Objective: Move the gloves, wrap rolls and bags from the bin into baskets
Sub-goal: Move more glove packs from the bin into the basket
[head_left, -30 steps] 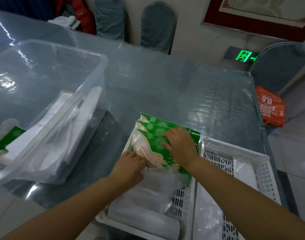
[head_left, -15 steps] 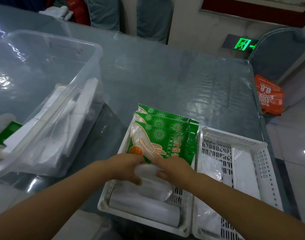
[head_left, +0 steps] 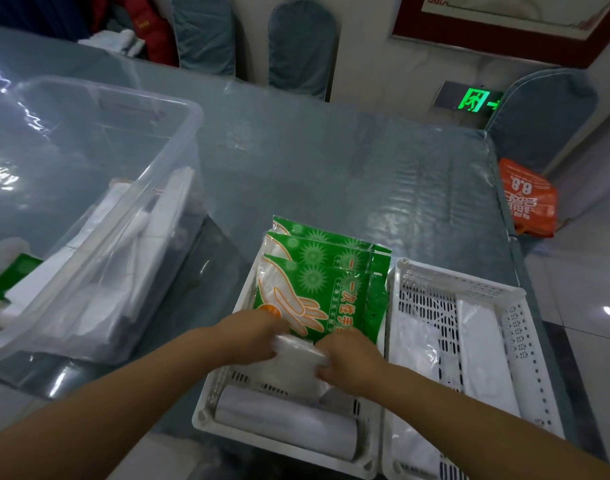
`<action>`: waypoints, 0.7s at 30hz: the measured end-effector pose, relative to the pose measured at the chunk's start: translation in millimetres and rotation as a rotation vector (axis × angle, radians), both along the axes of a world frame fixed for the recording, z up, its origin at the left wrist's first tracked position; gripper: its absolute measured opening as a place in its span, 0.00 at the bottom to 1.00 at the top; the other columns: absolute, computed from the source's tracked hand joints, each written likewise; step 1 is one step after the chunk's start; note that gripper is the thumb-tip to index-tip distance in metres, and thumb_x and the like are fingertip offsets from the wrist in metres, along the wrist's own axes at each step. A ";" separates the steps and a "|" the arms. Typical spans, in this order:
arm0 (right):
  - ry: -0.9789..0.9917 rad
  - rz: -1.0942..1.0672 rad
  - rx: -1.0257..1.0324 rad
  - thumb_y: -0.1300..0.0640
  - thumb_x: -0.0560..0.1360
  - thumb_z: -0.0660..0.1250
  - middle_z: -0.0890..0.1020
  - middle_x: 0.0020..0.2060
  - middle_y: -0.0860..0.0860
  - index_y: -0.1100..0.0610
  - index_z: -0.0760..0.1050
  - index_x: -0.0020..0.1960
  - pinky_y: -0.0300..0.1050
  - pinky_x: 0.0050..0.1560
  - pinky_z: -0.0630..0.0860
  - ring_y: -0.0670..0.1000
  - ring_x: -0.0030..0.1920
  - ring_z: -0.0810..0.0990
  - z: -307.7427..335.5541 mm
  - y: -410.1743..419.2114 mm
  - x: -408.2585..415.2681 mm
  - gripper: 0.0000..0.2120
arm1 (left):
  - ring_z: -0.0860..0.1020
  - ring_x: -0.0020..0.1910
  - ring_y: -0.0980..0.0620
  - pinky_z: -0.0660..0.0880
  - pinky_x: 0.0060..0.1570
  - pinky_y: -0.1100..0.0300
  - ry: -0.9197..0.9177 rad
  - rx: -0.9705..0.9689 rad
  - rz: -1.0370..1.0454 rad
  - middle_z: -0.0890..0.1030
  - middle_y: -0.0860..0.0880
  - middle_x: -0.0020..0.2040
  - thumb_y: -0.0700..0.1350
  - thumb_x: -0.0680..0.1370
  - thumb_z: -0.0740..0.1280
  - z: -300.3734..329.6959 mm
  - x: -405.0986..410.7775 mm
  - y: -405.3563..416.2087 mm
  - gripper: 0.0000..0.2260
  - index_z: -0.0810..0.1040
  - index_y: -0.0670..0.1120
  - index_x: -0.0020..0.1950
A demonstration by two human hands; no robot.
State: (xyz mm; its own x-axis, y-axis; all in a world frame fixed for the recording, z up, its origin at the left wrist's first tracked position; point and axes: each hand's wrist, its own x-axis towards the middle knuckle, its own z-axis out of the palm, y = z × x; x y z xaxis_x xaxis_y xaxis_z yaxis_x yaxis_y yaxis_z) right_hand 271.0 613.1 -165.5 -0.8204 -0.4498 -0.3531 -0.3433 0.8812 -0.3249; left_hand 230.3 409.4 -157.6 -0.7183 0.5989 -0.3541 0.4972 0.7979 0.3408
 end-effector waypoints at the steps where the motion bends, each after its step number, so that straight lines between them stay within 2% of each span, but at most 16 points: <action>1: 0.021 -0.027 0.001 0.52 0.70 0.67 0.82 0.39 0.55 0.55 0.79 0.42 0.45 0.52 0.72 0.56 0.43 0.78 6.6 2.2 -6.2 0.07 | 0.78 0.51 0.46 0.72 0.44 0.58 0.015 0.027 0.040 0.81 0.47 0.51 0.46 0.71 0.66 6.0 -6.1 0.5 0.11 0.76 0.49 0.53; 4: 0.109 -0.145 -0.028 0.52 0.71 0.67 0.81 0.36 0.52 0.53 0.79 0.44 0.43 0.48 0.68 0.52 0.38 0.77 32.4 13.6 -34.0 0.06 | 0.79 0.52 0.46 0.73 0.45 0.59 0.065 0.253 0.298 0.81 0.49 0.53 0.45 0.69 0.69 28.6 -26.8 1.6 0.16 0.75 0.51 0.57; 6: 0.187 -0.210 -0.024 0.51 0.71 0.68 0.76 0.32 0.47 0.53 0.79 0.44 0.43 0.46 0.65 0.49 0.36 0.74 48.8 22.9 -57.6 0.06 | 0.76 0.58 0.46 0.72 0.55 0.56 0.148 0.399 0.467 0.77 0.48 0.61 0.47 0.68 0.73 39.2 -37.2 2.4 0.28 0.69 0.51 0.66; 9: 0.257 -0.181 0.072 0.48 0.70 0.67 0.73 0.32 0.47 0.51 0.76 0.40 0.45 0.47 0.65 0.50 0.36 0.71 63.2 29.5 -89.1 0.07 | 0.65 0.67 0.45 0.62 0.66 0.51 0.382 0.417 0.550 0.67 0.45 0.69 0.49 0.66 0.75 44.8 -40.3 5.9 0.40 0.58 0.47 0.73; 11: 0.228 -0.133 0.131 0.47 0.69 0.66 0.71 0.31 0.46 0.48 0.71 0.37 0.48 0.50 0.64 0.51 0.36 0.70 65.3 25.9 -104.4 0.07 | 0.63 0.66 0.45 0.59 0.67 0.52 0.592 0.350 0.458 0.65 0.44 0.68 0.49 0.64 0.76 41.1 -35.7 9.0 0.42 0.58 0.45 0.72; 13: 0.204 -0.089 0.188 0.46 0.69 0.67 0.68 0.28 0.44 0.47 0.69 0.37 0.49 0.49 0.63 0.51 0.36 0.69 62.5 19.6 -116.1 0.08 | 0.65 0.62 0.45 0.61 0.65 0.54 0.776 0.330 0.259 0.66 0.44 0.65 0.48 0.62 0.77 34.0 -31.4 12.1 0.40 0.61 0.43 0.69; 14: 0.204 -0.063 0.227 0.45 0.69 0.67 0.68 0.28 0.44 0.47 0.70 0.37 0.49 0.49 0.62 0.51 0.36 0.69 60.3 16.7 -121.0 0.08 | 0.66 0.62 0.45 0.63 0.65 0.51 0.827 0.315 0.145 0.68 0.44 0.64 0.48 0.61 0.77 29.5 -30.8 14.6 0.39 0.63 0.43 0.67; 17: 0.196 -0.011 0.339 0.43 0.68 0.67 0.68 0.30 0.46 0.49 0.75 0.40 0.50 0.49 0.61 0.53 0.42 0.70 55.1 12.2 -131.2 0.10 | 0.70 0.67 0.42 0.66 0.66 0.42 0.794 0.077 -0.057 0.74 0.44 0.67 0.52 0.61 0.77 18.2 -37.8 22.2 0.37 0.70 0.48 0.68; 18: 0.192 -0.012 0.358 0.42 0.67 0.67 0.69 0.31 0.47 0.49 0.75 0.42 0.51 0.50 0.62 0.54 0.45 0.71 54.1 12.1 -132.6 0.11 | 0.68 0.69 0.42 0.63 0.67 0.40 0.729 -0.014 -0.062 0.72 0.43 0.69 0.54 0.63 0.75 16.1 -41.4 24.6 0.37 0.68 0.50 0.70; 21: 0.249 -0.065 0.332 0.42 0.65 0.68 0.76 0.44 0.50 0.50 0.73 0.49 0.52 0.53 0.62 0.56 0.53 0.71 53.3 14.2 -131.5 0.17 | 0.45 0.76 0.42 0.36 0.70 0.42 0.557 -0.121 -0.059 0.49 0.44 0.78 0.56 0.76 0.62 1.8 -53.5 28.3 0.34 0.47 0.54 0.76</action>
